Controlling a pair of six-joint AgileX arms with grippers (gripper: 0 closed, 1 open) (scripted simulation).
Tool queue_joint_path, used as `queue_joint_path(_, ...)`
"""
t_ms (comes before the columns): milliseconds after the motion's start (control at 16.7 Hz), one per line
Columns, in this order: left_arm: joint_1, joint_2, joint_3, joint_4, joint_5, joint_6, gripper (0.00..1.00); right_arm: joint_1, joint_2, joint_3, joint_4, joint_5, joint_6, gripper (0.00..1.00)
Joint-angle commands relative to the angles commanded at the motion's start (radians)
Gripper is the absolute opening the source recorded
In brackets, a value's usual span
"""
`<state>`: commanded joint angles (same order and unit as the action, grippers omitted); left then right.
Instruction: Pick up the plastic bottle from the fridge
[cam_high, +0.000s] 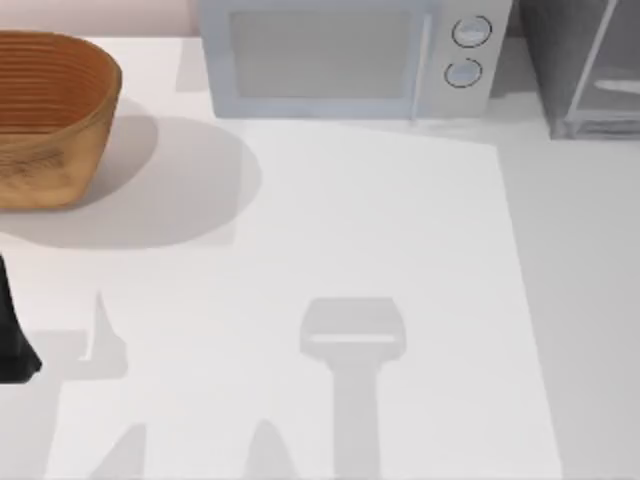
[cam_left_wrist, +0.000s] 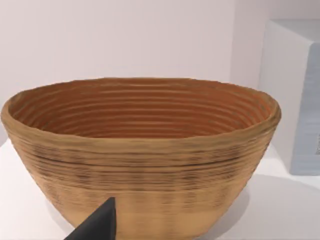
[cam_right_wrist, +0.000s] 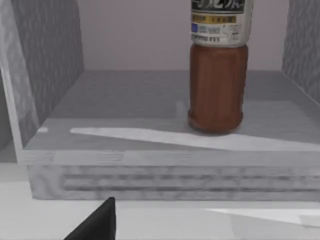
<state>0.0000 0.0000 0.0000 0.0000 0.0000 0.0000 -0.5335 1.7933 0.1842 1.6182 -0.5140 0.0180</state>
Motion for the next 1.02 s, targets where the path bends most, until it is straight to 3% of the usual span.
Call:
queue_joint_path(480,0.000,0.000,0.000,0.000,0.000,0.000,1.00,0.021,0.038,0.064,-0.040,0.021,0.000,1.00)
queue_joint_path(1020,0.000,0.000,0.000,0.000,0.000,0.000,1.00,0.162,0.276,0.688,-0.400,0.175,-0.008,1.00)
